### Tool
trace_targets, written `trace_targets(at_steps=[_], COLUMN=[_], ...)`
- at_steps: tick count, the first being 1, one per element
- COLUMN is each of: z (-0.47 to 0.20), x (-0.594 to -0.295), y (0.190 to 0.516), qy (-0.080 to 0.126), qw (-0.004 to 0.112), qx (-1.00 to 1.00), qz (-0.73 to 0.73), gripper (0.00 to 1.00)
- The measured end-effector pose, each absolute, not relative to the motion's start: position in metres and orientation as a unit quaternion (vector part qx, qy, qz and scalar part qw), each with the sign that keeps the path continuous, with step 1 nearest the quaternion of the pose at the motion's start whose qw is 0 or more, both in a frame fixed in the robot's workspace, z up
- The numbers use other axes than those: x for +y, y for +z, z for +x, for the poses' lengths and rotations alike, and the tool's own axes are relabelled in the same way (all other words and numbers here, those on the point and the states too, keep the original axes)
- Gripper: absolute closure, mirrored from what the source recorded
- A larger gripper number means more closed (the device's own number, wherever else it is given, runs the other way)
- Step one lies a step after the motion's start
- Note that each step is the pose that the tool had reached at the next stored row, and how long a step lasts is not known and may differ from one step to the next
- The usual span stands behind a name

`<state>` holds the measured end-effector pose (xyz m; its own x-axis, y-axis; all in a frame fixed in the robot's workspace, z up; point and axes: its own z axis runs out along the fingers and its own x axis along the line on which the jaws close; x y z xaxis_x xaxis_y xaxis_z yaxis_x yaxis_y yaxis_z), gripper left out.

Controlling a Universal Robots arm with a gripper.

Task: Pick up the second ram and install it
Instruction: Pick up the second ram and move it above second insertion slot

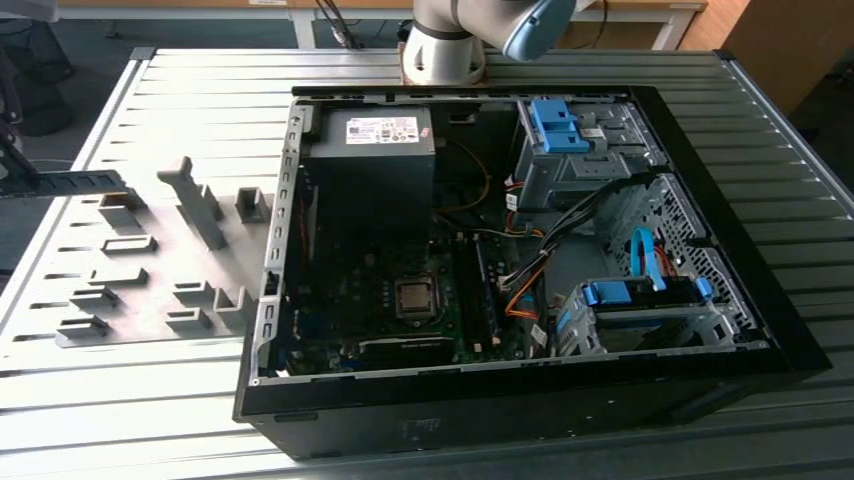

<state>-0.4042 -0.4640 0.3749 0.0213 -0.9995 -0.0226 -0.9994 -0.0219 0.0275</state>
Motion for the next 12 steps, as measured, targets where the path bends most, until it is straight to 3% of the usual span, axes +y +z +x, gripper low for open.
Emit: trace_targets(at_steps=[12], z=[-0.404], x=[-0.463], y=[0.398], qy=[-0.018], qw=[0.002], qx=[-0.699], qz=[0.715], gripper=[0.86])
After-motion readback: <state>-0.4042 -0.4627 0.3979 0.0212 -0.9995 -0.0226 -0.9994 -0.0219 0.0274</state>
